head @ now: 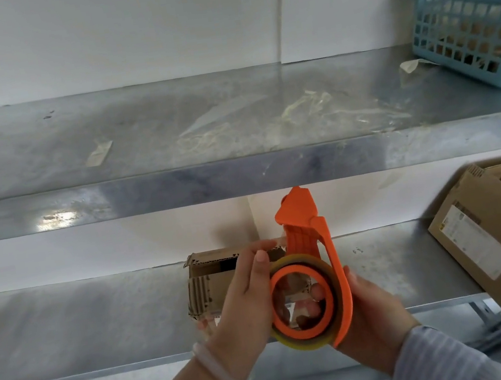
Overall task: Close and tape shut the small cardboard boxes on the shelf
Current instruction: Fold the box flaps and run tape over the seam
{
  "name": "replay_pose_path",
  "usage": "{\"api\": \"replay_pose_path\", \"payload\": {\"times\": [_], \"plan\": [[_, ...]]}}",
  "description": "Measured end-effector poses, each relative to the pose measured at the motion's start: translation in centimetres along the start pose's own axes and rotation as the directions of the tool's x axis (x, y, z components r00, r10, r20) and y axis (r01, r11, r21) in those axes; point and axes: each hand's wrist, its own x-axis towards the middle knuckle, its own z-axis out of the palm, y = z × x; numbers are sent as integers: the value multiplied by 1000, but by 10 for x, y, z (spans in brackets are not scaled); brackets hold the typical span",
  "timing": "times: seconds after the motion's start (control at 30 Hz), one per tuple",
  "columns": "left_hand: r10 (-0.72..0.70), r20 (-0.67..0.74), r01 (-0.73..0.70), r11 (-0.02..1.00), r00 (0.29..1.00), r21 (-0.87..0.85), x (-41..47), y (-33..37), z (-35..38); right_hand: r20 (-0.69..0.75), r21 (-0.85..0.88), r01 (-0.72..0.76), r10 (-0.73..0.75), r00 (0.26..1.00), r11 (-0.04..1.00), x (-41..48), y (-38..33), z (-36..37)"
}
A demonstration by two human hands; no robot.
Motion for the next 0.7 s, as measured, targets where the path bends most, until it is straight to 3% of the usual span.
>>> {"api": "replay_pose_path", "payload": {"times": [0.17, 0.33, 0.5, 0.7], "plan": [[33, 3, -33, 985, 999, 168, 1, 0, -6, 48, -111, 30, -25, 999, 993, -5, -7, 7], [30, 146, -54, 985, 989, 161, 5, 22, -21, 156, -227, 48, -13, 988, 973, -12, -13, 15], [44, 84, -47, 999, 995, 26, 10, 34, -32, 163, -599, 128, -36, 986, 790, -18, -26, 22], [53, 7, -52, 997, 999, -56, 4, 38, -36, 134, -725, 121, -33, 990, 678, -23, -35, 30]]}}
